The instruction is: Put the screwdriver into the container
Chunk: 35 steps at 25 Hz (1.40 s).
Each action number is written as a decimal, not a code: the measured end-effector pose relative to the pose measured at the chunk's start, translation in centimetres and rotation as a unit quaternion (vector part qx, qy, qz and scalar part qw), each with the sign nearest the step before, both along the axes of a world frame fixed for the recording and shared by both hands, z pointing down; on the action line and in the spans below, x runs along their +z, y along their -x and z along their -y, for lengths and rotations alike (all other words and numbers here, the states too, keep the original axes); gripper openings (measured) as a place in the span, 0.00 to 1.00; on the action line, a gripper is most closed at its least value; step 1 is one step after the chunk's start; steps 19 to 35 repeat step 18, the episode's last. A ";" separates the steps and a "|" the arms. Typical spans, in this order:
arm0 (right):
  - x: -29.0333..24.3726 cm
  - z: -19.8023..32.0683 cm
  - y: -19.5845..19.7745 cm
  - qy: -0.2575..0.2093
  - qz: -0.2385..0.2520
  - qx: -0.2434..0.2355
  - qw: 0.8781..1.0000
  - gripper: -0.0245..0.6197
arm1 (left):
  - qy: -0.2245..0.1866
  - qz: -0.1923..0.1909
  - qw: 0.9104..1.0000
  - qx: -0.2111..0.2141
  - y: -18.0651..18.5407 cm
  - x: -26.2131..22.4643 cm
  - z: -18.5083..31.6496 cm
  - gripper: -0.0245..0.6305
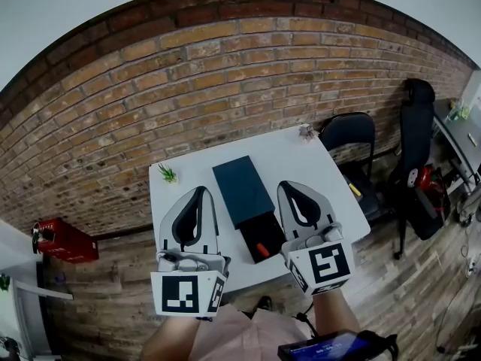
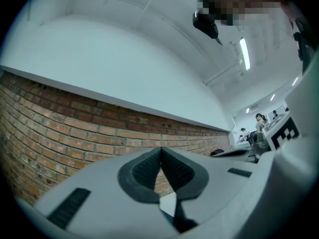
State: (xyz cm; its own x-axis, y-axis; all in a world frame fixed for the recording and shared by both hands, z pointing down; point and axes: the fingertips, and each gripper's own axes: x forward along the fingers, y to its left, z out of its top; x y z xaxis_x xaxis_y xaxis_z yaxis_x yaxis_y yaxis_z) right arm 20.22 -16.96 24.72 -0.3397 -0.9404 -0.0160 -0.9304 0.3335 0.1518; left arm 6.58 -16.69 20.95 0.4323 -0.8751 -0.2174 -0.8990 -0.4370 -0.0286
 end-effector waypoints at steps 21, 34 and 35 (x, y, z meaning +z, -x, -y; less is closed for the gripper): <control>0.7 0.0 -0.5 0.004 -0.005 -0.001 1.000 0.04 | 0.008 -0.001 1.000 0.001 -0.8 1.0 -0.1 0.06; 0.7 0.0 -0.5 0.004 -0.005 -0.001 1.000 0.04 | 0.008 -0.001 1.000 0.001 -0.8 1.0 -0.1 0.06; 0.7 0.0 -0.5 0.004 -0.005 -0.001 1.000 0.04 | 0.008 -0.001 1.000 0.001 -0.8 1.0 -0.1 0.06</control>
